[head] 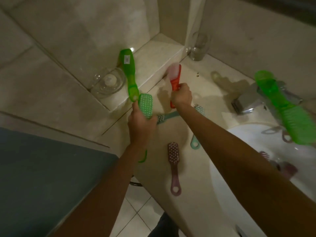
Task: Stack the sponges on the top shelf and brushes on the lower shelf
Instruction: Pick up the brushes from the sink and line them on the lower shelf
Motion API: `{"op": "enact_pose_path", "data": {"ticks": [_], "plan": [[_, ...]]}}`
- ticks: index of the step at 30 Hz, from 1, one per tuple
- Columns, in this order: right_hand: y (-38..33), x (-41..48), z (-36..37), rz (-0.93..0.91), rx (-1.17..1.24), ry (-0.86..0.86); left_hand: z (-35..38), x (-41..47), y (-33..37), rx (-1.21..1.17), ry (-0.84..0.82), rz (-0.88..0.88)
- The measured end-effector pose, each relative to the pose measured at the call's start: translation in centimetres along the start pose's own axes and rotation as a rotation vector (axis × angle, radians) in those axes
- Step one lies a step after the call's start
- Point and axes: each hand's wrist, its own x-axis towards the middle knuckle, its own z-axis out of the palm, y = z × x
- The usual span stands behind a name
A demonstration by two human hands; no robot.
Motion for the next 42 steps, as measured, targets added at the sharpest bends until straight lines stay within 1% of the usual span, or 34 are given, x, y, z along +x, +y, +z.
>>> {"op": "enact_pose_path", "data": {"ticks": [5, 7, 11, 17, 22, 26, 29, 31, 34, 37, 39, 42], "plan": [[2.1, -2.9, -6.1, 0.041, 0.196, -0.05, 0.3, -1.6, 4.0, -0.128, -0.032, 0.053], [3.7, -5.3, -9.0, 0.021, 0.227, -0.029, 0.7, -2.7, 5.3, -0.191, -0.057, 0.083], [8.1, -11.0, -14.7, -0.011, 0.223, 0.08, 2.5, -6.4, 7.9, -0.231, -0.177, 0.136], [13.7, -19.3, -21.3, 0.025, 0.373, 0.267, 7.0, -15.1, 11.4, -0.241, -0.477, 0.291], [19.6, -24.5, -26.1, 0.039, 0.358, 0.486, 10.8, -23.6, 12.8, -0.22, -0.733, 0.418], [24.9, -28.8, -30.8, 0.025, 0.397, 0.661, 13.9, -30.5, 13.9, -0.179, -0.853, 0.508], [29.1, -31.4, -34.6, 0.122, 0.409, 0.772, 16.5, -35.5, 14.6, -0.169, -0.961, 0.514], [31.7, -32.8, -37.3, 0.224, 0.42, 0.793, 18.5, -38.6, 15.1, -0.15, -1.038, 0.503], [34.8, -33.6, -41.7, 0.328, 0.352, 0.809, 21.2, -42.2, 16.4, -0.114, -1.133, 0.473], [36.8, -32.5, -46.0, 0.356, 0.207, 0.821, 23.3, -44.3, 18.3, -0.094, -1.157, 0.435], [37.2, -31.2, -48.6, 0.41, 0.074, 0.817, 24.4, -44.9, 19.5, -0.09, -1.162, 0.397], [36.9, -29.4, -51.8, 0.511, -0.144, 0.774, 26.2, -45.3, 21.1, -0.015, -1.167, 0.418]]}}
